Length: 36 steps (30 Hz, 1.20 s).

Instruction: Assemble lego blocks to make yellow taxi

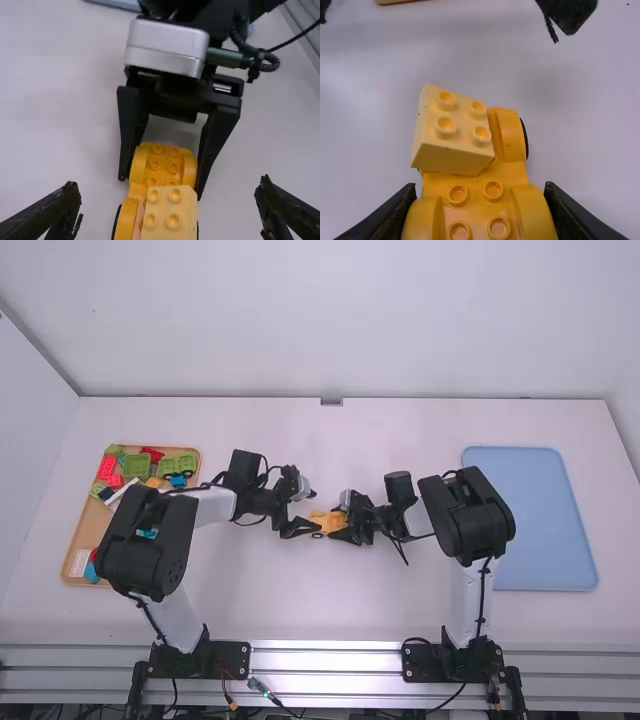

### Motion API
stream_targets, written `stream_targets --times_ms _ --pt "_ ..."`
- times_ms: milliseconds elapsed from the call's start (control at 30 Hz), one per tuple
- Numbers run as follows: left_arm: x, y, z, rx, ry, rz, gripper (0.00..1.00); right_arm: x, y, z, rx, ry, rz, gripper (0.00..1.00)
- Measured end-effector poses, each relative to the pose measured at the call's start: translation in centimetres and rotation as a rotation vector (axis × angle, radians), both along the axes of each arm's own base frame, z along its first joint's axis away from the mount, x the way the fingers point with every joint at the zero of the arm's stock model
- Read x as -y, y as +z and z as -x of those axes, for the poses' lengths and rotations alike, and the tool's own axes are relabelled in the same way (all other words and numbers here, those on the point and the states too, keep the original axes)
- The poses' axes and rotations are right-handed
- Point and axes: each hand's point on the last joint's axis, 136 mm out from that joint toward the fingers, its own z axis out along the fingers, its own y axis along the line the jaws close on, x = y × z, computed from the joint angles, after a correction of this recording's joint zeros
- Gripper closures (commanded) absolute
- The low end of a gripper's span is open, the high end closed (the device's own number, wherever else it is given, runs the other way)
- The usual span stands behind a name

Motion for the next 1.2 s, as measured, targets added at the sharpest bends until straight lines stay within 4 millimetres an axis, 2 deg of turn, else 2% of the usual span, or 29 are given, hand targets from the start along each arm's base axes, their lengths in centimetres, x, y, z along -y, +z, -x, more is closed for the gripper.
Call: stream_targets --times_ms 167,333,467,633,933,967,1033,1200 --pt "-0.4 -0.9 0.6 -0.091 0.007 -0.104 0.03 0.0 0.0 0.0 0.000 0.000 0.000 0.48" --pt "-0.4 -0.9 -0.1 -0.067 -0.011 -0.163 0.10 0.0 0.0 0.0 0.000 0.000 -0.001 0.48" --pt "-0.6 -2.1 -0.9 -0.072 -0.003 -0.201 0.12 0.0 0.0 0.0 0.000 0.000 -0.001 0.48" --pt "-0.9 -4.4 -0.4 -0.127 -0.007 -0.225 0.14 0.0 0.0 0.0 0.000 0.001 -0.001 0.48" --pt "0.1 -3.9 -0.6 -0.079 -0.032 -0.182 0.19 0.0 0.0 0.0 0.000 0.001 -0.001 0.48" --pt "0.2 -4.0 -0.4 -0.080 -0.036 -0.182 0.20 0.0 0.0 0.0 -0.001 0.000 -0.001 0.48" --pt "0.6 -4.3 0.3 -0.092 -0.051 -0.182 0.30 0.0 0.0 0.0 -0.001 0.001 -0.001 0.48" --pt "0.5 -4.3 0.5 -0.095 -0.053 -0.184 0.39 0.0 0.0 0.1 -0.002 0.003 -0.003 0.48"
